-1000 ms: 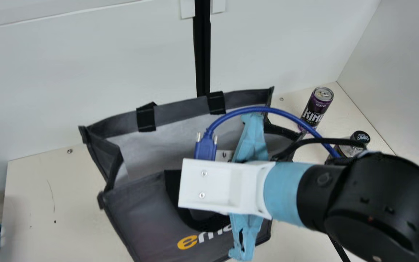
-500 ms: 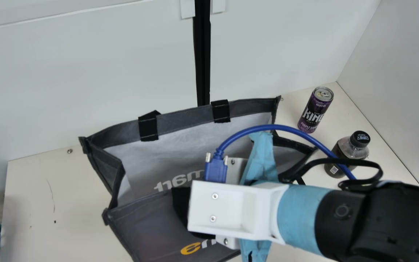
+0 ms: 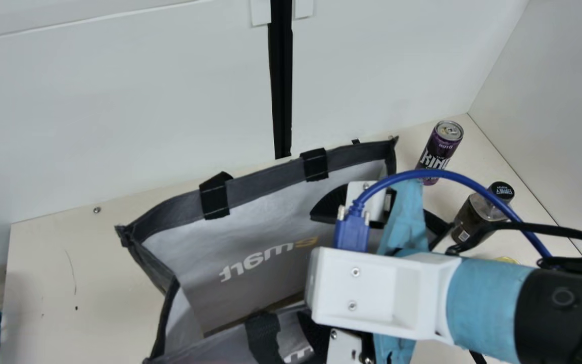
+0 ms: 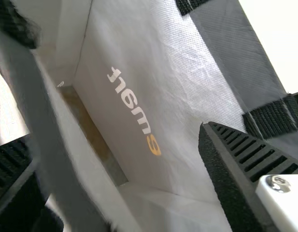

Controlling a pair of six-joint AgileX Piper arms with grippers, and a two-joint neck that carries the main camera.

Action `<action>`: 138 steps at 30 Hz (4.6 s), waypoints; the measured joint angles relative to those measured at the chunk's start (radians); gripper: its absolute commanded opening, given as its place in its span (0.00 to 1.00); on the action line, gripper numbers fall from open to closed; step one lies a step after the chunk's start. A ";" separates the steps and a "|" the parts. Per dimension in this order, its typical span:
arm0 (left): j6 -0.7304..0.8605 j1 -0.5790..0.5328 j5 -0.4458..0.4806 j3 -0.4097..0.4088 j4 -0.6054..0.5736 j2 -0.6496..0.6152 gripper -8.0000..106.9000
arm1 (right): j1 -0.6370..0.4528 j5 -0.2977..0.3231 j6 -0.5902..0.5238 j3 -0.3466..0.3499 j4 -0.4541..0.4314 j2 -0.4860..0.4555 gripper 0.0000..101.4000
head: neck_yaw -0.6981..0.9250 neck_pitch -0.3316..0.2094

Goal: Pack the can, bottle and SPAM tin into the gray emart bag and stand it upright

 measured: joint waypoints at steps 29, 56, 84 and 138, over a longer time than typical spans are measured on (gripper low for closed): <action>0.000 0.000 0.000 0.000 0.000 0.000 0.85 | -0.136 -0.002 0.114 -0.124 0.228 -0.058 0.94 | 0.000 0.000; 0.000 0.000 0.000 0.000 0.000 0.000 0.85 | -0.523 -0.002 0.092 -0.345 0.334 0.055 0.94 | 0.000 0.000; 0.000 0.000 0.000 0.000 0.000 0.000 0.85 | -1.021 -0.002 0.035 -0.317 0.428 0.148 0.94 | 0.002 0.000; 0.000 0.000 0.000 0.000 0.000 0.000 0.85 | -1.089 -0.002 0.117 -0.040 0.166 0.087 0.94 | 0.000 0.000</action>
